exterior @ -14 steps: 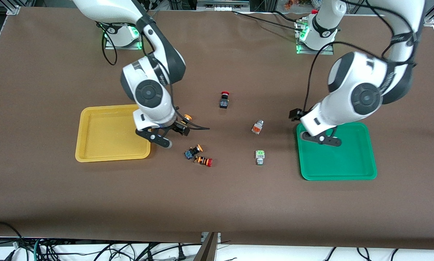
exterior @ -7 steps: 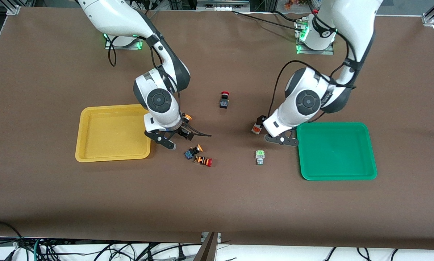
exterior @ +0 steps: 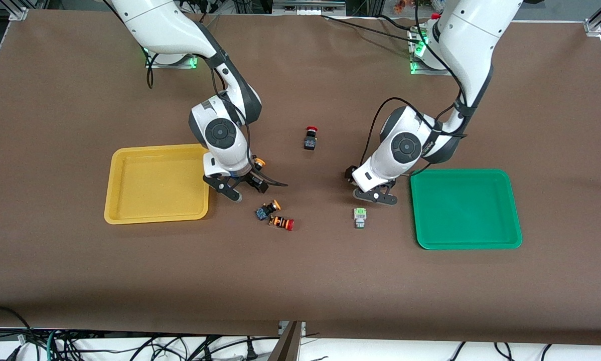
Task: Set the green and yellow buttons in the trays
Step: 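Carry the blue button to the yellow tray while the left gripper carries the orange-label button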
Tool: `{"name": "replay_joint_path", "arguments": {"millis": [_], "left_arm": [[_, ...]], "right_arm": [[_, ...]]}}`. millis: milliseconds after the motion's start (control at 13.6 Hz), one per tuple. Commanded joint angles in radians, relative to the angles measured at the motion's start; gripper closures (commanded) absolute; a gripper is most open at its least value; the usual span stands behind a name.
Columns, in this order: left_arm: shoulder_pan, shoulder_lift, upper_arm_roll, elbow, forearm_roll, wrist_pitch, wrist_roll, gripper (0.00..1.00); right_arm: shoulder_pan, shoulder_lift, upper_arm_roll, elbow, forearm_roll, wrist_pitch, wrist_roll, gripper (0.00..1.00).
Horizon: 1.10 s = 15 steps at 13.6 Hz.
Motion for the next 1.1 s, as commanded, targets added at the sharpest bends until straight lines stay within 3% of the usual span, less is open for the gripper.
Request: {"name": "replay_joint_path", "arguments": {"millis": [0,220,293,440,513,587,807,880,1027], "left_arm": [[-0.016,0.008,0.007,0.003,0.033,0.014,-0.009,0.0],[-0.038,0.01,0.005,0.003,0.035,0.014,-0.015,0.0],[-0.045,0.01,0.007,0.003,0.035,0.014,-0.029,0.0],[-0.053,0.008,0.007,0.005,0.035,0.012,-0.038,0.0],[-0.055,0.005,0.005,0.005,0.035,0.012,-0.04,0.0],[-0.056,0.007,0.007,0.003,0.035,0.011,-0.041,0.0],[-0.082,0.013,0.012,-0.009,0.038,0.011,-0.045,0.0],[-0.082,0.016,0.013,-0.009,0.038,0.011,-0.043,0.09],[-0.082,0.02,0.013,-0.009,0.038,0.009,-0.045,0.44]], "right_arm": [[0.009,-0.032,0.007,-0.063,0.024,0.029,0.051,0.02],[0.011,-0.028,0.01,-0.093,0.024,0.033,0.056,0.19],[0.012,-0.028,0.02,-0.1,0.024,0.033,0.058,0.32],[0.014,-0.019,0.025,-0.101,0.024,0.034,0.058,0.69],[0.014,-0.02,0.027,-0.1,0.026,0.034,0.056,0.92],[0.014,-0.032,0.027,-0.097,0.026,0.031,0.05,1.0],[-0.031,-0.094,0.014,-0.09,0.024,-0.001,-0.159,1.0],[-0.051,-0.104,0.007,-0.09,0.024,-0.029,-0.263,1.0],[-0.058,-0.14,-0.056,-0.096,0.024,-0.061,-0.452,1.0]]}}
